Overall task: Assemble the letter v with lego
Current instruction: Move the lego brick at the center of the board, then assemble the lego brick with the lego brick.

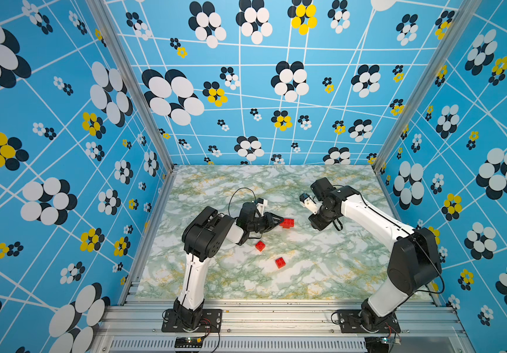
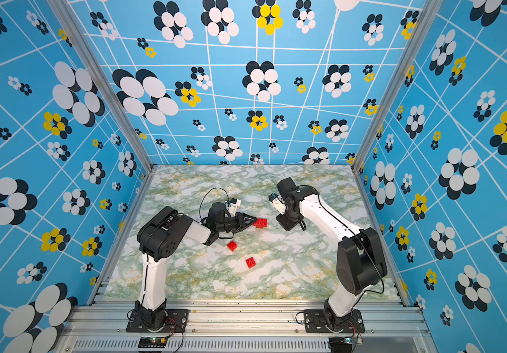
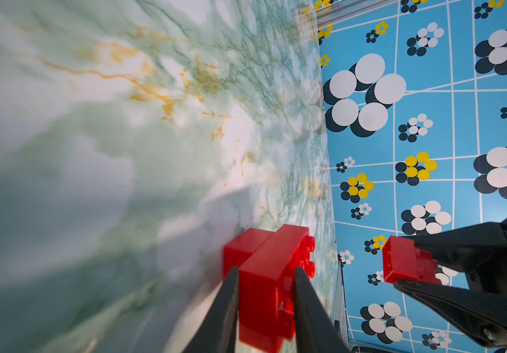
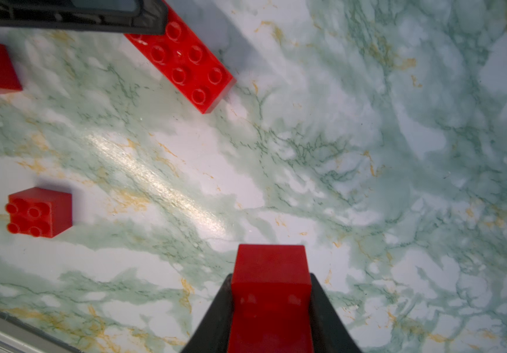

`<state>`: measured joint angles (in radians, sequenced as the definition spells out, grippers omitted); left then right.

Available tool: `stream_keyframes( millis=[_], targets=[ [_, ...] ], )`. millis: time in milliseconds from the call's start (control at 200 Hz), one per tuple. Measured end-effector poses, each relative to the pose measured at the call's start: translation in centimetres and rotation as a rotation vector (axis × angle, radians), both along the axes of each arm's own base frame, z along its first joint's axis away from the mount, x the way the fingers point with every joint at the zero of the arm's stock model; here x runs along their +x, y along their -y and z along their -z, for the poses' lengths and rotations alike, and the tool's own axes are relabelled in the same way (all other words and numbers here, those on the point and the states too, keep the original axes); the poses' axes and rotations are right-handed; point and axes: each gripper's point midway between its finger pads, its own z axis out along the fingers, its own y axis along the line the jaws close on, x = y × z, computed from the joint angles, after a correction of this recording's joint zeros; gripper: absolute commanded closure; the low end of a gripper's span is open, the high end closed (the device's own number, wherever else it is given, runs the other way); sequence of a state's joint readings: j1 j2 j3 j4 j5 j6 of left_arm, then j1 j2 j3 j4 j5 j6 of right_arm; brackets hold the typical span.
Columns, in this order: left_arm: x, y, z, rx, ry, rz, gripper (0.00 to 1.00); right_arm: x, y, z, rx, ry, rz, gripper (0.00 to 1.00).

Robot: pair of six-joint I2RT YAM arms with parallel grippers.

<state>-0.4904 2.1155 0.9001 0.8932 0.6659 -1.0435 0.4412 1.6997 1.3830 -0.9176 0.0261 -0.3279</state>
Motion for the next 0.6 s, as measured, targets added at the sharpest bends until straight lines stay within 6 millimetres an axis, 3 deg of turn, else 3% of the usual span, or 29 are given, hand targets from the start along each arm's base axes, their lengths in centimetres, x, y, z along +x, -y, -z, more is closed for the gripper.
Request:
stream_keyframes(
  millis=[335, 600],
  targets=[
    [-0.6, -2.1, 0.2, 0.01, -0.082, -0.045, 0.77, 0.2, -4.1, 1.9, -0.022, -0.034, -0.382, 1.0],
    [-0.8, -2.2, 0.3, -0.003, -0.091, -0.056, 0.82, 0.7, -6.4, 3.7, -0.051, -0.06, -0.588, 1.0]
  ],
)
